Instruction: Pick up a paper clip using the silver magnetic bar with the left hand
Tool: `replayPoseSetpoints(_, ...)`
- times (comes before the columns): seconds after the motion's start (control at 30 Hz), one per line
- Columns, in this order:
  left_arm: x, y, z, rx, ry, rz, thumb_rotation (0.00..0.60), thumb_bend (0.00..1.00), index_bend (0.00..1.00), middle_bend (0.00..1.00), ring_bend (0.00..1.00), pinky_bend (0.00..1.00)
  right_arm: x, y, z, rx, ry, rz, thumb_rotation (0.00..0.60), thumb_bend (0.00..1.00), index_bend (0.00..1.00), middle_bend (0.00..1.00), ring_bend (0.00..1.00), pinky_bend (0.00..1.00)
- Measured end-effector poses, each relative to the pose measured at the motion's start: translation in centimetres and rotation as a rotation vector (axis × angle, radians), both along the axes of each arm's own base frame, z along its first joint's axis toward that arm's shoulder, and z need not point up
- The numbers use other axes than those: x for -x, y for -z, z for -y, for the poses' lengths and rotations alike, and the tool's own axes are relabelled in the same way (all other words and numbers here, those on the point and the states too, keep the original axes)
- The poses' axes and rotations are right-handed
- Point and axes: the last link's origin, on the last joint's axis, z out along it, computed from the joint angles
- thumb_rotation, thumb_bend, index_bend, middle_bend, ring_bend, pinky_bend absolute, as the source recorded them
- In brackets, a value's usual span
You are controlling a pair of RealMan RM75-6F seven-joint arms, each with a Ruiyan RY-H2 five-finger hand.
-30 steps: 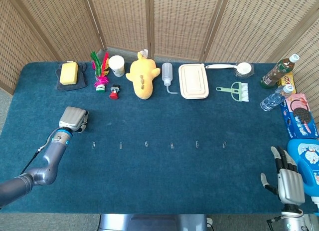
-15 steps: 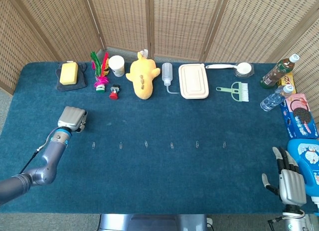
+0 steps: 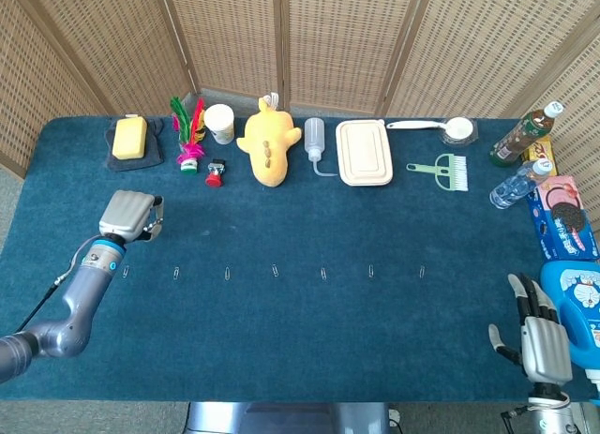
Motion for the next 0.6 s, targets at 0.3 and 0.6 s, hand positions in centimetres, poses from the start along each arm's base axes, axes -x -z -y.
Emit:
replayPoseSetpoints(0.3, -2.8, 1.0, 2.2, 0.056, 0.096, 0.081, 0.6, 0.66, 0.63, 1.0, 1.0, 1.0, 0.2, 0.4, 0.0, -0.012, 0.006, 0.008, 0.6, 0.39, 0.04, 0.07, 0.05, 0.12)
replayPoseSetpoints(0.6, -5.2, 4.4, 3.9, 0.133, 0.145, 0.11, 0.6, 0.66, 0.63, 1.0, 1.0, 1.0, 0.6, 0.3, -0.1, -0.007, 0.012, 0.02, 0.6, 0.39, 0.04, 0.07, 0.05, 0.12)
